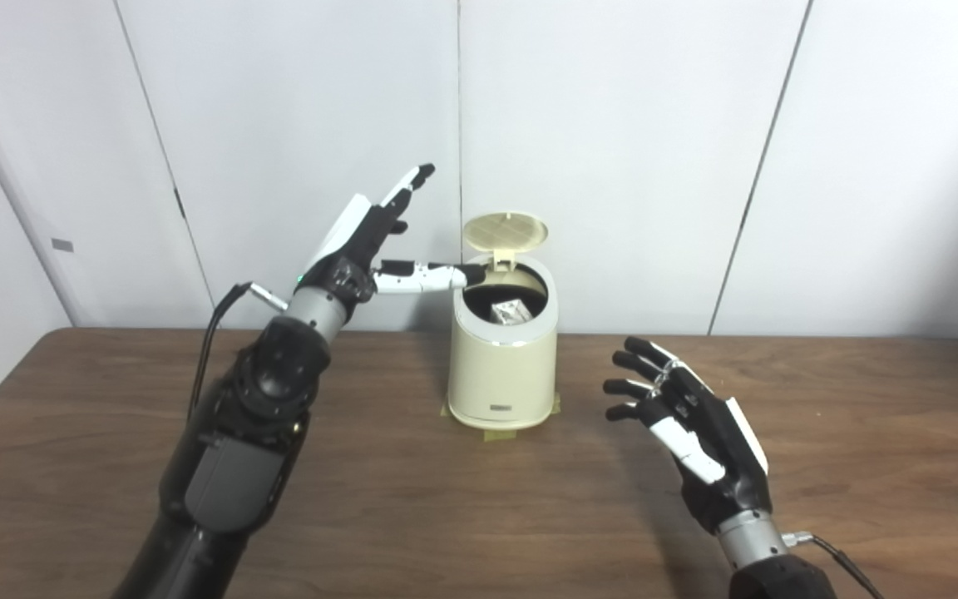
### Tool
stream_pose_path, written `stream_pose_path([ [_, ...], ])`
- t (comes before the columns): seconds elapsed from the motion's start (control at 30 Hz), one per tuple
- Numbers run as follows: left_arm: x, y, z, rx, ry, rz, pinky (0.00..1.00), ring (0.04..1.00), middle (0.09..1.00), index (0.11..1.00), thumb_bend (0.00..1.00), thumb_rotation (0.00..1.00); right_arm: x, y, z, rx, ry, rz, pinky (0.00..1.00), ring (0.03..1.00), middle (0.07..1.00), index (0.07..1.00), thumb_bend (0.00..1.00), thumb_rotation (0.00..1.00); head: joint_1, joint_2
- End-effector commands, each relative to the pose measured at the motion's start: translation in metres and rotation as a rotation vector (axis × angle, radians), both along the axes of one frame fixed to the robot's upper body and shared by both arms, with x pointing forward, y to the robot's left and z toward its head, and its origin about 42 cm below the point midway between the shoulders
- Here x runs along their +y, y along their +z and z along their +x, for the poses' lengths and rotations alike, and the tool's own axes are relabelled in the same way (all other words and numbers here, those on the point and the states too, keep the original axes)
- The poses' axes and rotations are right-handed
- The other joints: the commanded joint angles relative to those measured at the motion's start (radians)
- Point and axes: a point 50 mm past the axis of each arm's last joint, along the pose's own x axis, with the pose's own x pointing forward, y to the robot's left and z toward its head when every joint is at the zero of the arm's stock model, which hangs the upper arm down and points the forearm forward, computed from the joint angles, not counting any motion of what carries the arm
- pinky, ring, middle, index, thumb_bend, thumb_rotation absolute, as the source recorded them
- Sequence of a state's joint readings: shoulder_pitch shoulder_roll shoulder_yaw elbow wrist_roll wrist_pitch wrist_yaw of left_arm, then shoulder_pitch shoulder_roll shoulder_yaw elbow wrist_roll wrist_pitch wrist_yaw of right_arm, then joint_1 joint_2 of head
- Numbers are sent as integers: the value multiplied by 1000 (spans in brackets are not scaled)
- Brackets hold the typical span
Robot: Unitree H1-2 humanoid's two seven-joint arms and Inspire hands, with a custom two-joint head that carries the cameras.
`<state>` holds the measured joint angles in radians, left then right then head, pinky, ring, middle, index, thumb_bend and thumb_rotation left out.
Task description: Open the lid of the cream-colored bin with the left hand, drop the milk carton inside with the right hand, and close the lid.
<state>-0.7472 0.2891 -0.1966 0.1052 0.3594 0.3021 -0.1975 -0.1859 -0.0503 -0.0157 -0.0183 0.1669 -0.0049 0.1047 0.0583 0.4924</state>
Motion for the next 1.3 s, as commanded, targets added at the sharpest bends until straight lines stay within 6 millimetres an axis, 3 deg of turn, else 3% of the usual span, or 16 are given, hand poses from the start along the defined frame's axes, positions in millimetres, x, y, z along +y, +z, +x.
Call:
stream_pose_path([
  [0.0, -7, 37, 7, -98, -8, 37, 902, 1000, 1000, 1000, 995, 441, 5, 17, 6, -86, 3, 10, 559, 684, 786, 791, 723, 517, 0, 0],
  [0.17, -15, 40, 19, -102, -13, 88, 858, 1000, 1000, 1000, 988, 398, 8, 18, 6, -92, 2, 0, 557, 684, 782, 788, 719, 533, -1, -4],
  [0.33, -20, 40, 27, -94, -42, 168, 963, 1000, 1000, 1000, 992, 371, 14, 18, 6, -90, 5, 28, 542, 680, 784, 792, 711, 503, -15, -4],
  [0.5, -24, 41, 30, -99, -105, 212, 965, 1000, 1000, 988, 969, 375, 17, 18, 7, -92, -6, 11, 527, 660, 779, 787, 704, 531, -25, -6],
  [0.73, -30, 39, 32, -88, -158, 233, 902, 1000, 991, 966, 964, 375, 23, 19, 8, -74, -1, 44, 481, 611, 790, 795, 704, 525, -35, -8],
  [1.27, -38, 47, 27, -45, -267, 230, 1000, 1000, 984, 944, 975, 346, 30, 18, 10, -65, 1, 26, 434, 602, 798, 770, 662, 530, -44, -10],
])
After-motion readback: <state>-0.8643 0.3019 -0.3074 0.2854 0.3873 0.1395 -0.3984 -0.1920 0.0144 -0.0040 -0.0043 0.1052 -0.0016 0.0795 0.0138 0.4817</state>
